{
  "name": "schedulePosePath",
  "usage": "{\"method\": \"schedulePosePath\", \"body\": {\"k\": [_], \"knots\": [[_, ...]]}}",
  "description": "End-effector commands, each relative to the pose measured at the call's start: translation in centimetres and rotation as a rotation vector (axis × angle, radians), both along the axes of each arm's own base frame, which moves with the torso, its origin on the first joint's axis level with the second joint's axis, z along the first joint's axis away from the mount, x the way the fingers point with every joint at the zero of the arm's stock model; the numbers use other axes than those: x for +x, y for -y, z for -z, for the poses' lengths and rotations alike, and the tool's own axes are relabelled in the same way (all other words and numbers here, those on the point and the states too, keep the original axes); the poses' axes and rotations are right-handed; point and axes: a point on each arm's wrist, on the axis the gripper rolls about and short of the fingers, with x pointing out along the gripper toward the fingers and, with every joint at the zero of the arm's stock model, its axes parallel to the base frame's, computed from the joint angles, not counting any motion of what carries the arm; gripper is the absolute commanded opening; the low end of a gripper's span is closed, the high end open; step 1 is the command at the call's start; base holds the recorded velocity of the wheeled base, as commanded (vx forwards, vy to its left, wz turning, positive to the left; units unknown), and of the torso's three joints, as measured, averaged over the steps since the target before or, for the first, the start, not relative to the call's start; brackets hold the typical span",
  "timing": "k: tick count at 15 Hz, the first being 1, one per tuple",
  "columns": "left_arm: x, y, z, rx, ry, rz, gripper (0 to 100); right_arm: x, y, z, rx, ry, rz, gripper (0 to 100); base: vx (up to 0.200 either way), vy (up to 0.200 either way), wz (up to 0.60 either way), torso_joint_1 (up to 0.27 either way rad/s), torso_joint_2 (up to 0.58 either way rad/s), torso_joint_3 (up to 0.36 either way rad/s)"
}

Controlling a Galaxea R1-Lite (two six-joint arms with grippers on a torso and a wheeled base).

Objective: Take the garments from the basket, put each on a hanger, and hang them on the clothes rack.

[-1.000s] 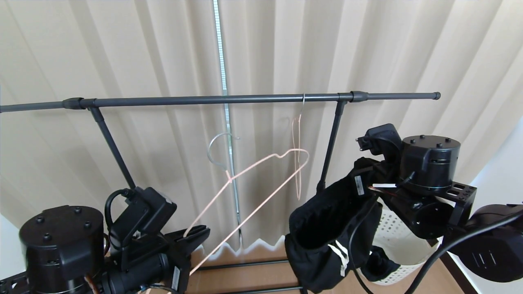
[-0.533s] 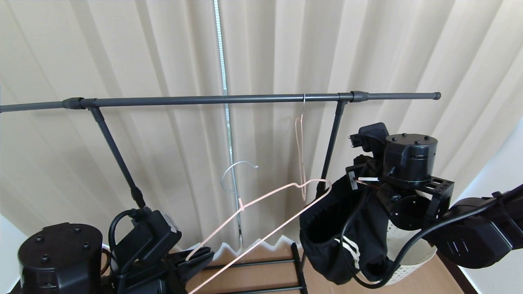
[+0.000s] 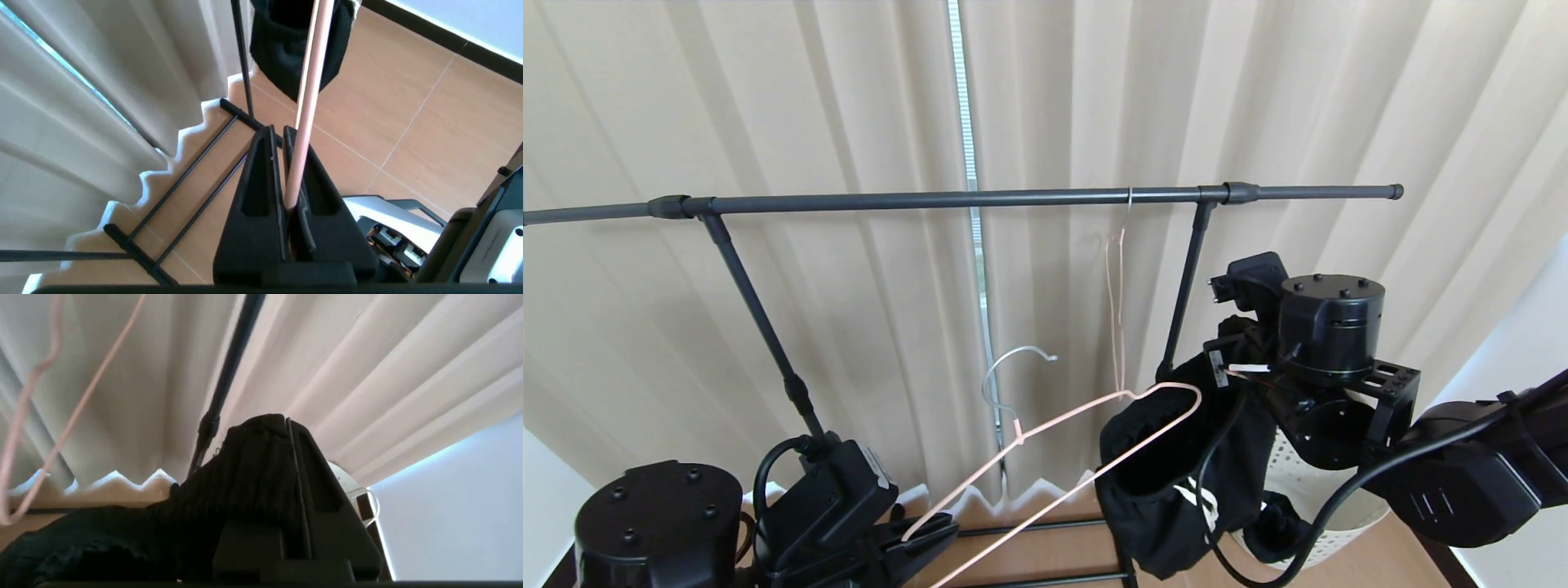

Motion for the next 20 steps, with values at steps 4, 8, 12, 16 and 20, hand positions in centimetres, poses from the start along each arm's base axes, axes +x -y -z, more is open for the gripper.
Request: {"method": "schedulePosePath", "body": {"k": [4, 8, 12, 16, 20], "knots": [[0.2, 0.2, 0.3, 0.01, -0.013, -0.002, 0, -2.3, -2.4, 0.4, -0.02, -0.009, -0.062, 0, 0.0, 0.0, 0.0, 0.0, 0.0, 0.0], [0.6, 0.4, 0.5, 0.001, -0.003, -0.006, 0, -3.7, -3.4, 0.1, -0.018, -0.004, -0.108, 0, 0.0, 0.0, 0.0, 0.0, 0.0, 0.0], [0.6, 0.5, 0.7, 0.004, -0.009, -0.006, 0, -5.0, -4.8, 0.4, -0.016, -0.01, -0.161, 0, 0.0, 0.0, 0.0, 0.0, 0.0, 0.0], [0.8, 0.5, 0.6, -0.002, -0.008, -0.016, 0, -5.7, -5.5, 0.5, -0.013, -0.012, -0.192, 0, 0.0, 0.0, 0.0, 0.0, 0.0, 0.0], [0.8, 0.5, 0.6, -0.007, -0.011, -0.022, 0, -6.9, -6.6, 0.4, 0.018, -0.01, -0.236, 0, 0.0, 0.0, 0.0, 0.0, 0.0, 0.0]]}}
